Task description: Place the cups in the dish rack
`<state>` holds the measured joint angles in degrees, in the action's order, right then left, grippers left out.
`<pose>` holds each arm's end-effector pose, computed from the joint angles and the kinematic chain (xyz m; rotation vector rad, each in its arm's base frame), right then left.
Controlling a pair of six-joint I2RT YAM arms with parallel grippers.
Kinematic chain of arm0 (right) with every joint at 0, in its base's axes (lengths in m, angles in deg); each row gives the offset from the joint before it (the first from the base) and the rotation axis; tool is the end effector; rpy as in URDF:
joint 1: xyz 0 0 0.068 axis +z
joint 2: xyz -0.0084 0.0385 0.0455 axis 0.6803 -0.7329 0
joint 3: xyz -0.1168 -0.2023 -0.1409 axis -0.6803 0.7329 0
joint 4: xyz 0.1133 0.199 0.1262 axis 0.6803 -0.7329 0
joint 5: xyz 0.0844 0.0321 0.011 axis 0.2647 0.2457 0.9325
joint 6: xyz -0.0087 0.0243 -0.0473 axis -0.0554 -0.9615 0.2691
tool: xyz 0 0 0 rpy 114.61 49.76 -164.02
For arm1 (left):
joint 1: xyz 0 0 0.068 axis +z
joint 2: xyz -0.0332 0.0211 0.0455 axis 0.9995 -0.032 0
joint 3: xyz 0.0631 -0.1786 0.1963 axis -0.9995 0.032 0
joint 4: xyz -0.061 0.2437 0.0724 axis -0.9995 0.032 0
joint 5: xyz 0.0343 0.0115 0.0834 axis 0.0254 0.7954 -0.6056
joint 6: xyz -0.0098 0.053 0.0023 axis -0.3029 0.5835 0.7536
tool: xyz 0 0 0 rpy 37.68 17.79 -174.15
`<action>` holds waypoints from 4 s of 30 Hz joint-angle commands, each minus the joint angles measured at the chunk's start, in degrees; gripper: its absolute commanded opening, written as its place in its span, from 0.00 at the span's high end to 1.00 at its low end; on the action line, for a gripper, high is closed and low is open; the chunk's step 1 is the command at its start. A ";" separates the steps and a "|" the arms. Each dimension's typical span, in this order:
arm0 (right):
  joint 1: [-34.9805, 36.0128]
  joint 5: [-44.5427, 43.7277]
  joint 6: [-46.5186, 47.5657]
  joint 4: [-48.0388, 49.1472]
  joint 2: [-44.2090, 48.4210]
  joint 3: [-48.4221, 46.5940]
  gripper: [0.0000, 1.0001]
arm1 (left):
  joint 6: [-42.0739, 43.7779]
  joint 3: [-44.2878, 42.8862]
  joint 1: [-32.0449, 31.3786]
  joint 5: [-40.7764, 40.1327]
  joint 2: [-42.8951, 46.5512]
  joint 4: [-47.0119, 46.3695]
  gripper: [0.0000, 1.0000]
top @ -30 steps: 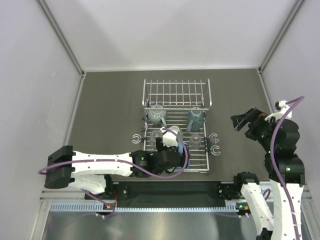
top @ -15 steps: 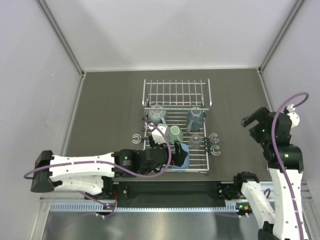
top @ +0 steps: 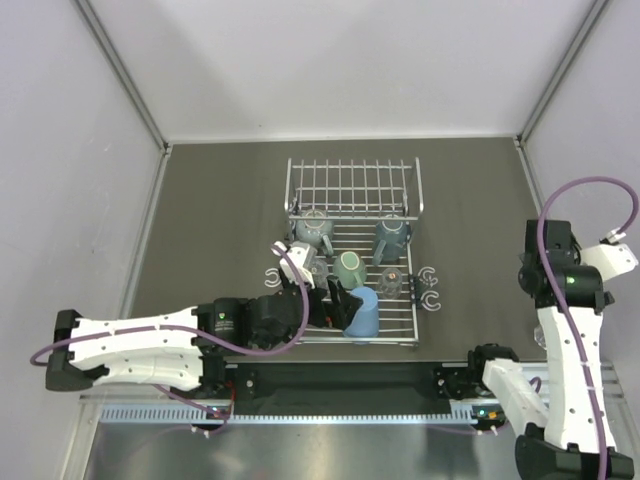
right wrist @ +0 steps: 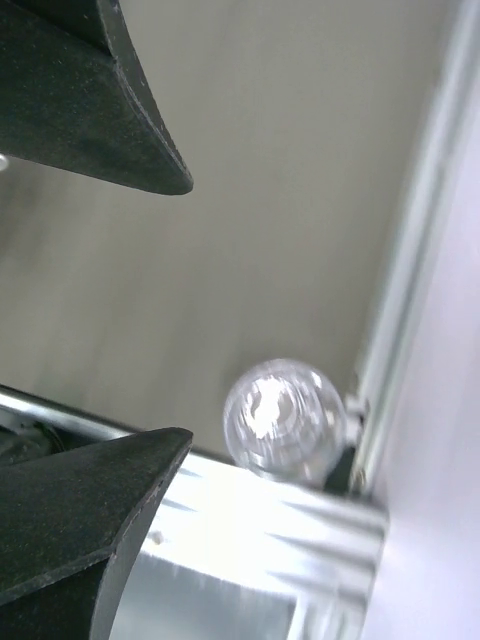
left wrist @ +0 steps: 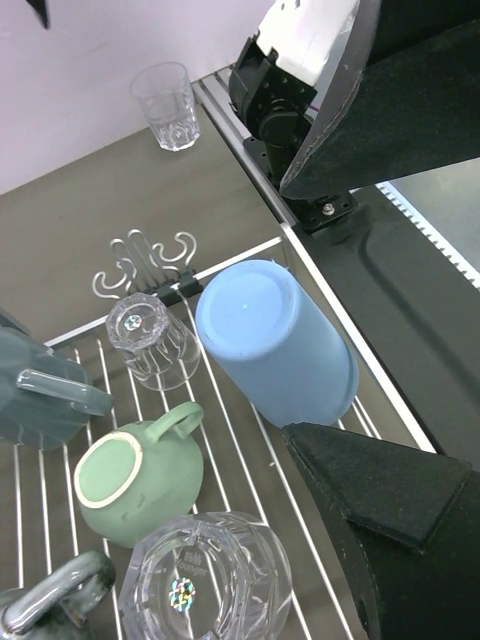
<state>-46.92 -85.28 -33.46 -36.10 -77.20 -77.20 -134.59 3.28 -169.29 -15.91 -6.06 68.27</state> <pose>0.1037 -0.0319 0.3421 1.3706 1.8208 -0.5147 0.0522 -0.2035 0.3161 0.1631 2.0283 -0.8966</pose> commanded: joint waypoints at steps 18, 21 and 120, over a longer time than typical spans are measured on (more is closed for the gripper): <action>-23.01 5.03 11.90 11.48 -9.27 5.66 0.09 | 2.01 -1.01 -0.26 -0.86 3.75 -0.35 0.01; -24.77 5.12 11.91 12.80 -10.24 6.01 0.13 | 2.19 -1.27 -0.26 -0.15 3.48 -0.53 0.01; 33.67 86.51 -14.11 114.85 2.94 17.26 1.00 | 23.63 -3.30 0.00 12.77 2.78 -50.63 0.01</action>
<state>-15.04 2.26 -50.93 79.91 -73.86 -58.62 -112.40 0.94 -169.05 -3.54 -3.50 23.68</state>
